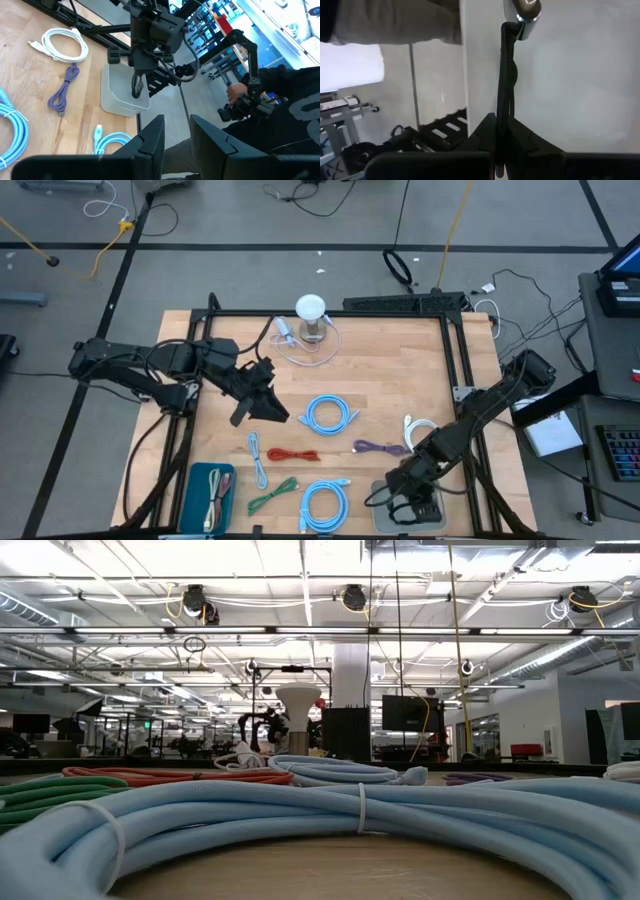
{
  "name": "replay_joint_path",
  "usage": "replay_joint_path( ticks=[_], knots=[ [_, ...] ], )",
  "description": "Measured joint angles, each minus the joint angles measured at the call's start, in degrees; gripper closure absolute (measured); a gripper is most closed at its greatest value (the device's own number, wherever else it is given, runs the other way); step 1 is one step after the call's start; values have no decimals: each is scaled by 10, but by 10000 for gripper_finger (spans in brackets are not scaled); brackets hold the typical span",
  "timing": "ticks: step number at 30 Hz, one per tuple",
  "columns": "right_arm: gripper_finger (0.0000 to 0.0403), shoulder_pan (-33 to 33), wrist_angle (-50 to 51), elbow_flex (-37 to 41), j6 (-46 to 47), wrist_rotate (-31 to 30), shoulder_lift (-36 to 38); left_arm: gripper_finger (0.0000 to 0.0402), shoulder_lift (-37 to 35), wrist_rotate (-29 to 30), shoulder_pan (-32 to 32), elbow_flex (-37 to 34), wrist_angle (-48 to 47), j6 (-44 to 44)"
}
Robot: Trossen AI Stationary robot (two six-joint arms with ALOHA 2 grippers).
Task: Pick & Place USB Port
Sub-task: Put the black video cable into the gray bin
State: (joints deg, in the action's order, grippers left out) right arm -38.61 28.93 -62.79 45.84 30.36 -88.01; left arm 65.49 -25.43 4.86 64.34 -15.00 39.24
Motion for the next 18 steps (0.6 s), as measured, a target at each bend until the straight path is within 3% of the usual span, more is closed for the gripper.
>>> replay_joint_path(
  ticks=[18],
  knots=[
    [401,0,-29,0,12,40,0,309,0,1,0,0,0,-6]
  ],
)
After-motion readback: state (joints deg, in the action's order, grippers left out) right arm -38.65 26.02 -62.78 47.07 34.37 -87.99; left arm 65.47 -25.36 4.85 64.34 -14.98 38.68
